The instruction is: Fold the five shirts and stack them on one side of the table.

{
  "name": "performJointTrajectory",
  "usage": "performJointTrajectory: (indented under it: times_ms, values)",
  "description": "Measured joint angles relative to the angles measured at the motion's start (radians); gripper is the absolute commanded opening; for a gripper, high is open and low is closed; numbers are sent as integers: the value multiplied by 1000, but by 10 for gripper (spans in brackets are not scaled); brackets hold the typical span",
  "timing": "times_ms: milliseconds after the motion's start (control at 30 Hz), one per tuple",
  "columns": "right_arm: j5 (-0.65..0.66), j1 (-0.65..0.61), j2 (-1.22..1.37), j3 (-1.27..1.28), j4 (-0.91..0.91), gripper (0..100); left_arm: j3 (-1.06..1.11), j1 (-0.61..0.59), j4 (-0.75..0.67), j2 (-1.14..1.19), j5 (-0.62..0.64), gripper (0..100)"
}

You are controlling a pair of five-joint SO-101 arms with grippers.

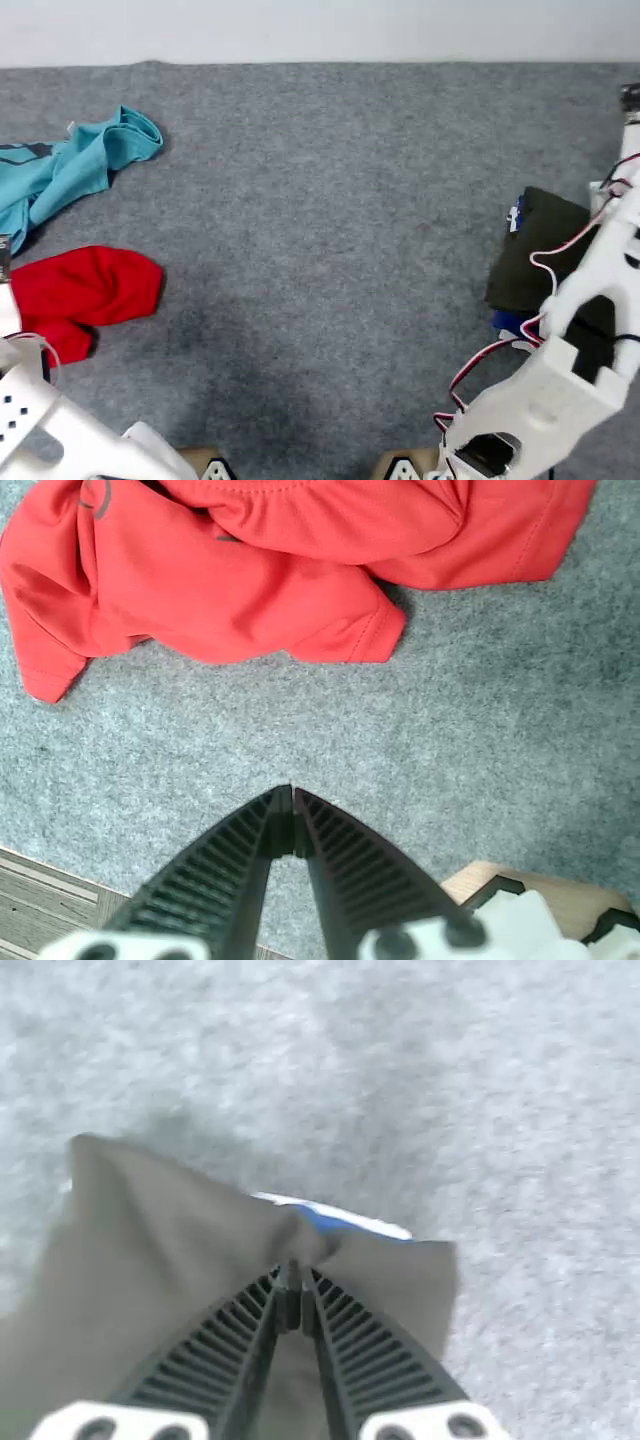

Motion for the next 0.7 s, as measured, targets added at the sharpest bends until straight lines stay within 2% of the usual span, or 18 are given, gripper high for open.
performJointTrajectory:
  times_ms: [367,533,700]
  values:
    - [3,163,281,-3,-279,9,0,0,0,0,0,6]
    - [3,163,255,-18,-249,9,0,0,0,0,0,6]
    - [3,114,84,-17,-114,9,-18,0,0,0,0,6]
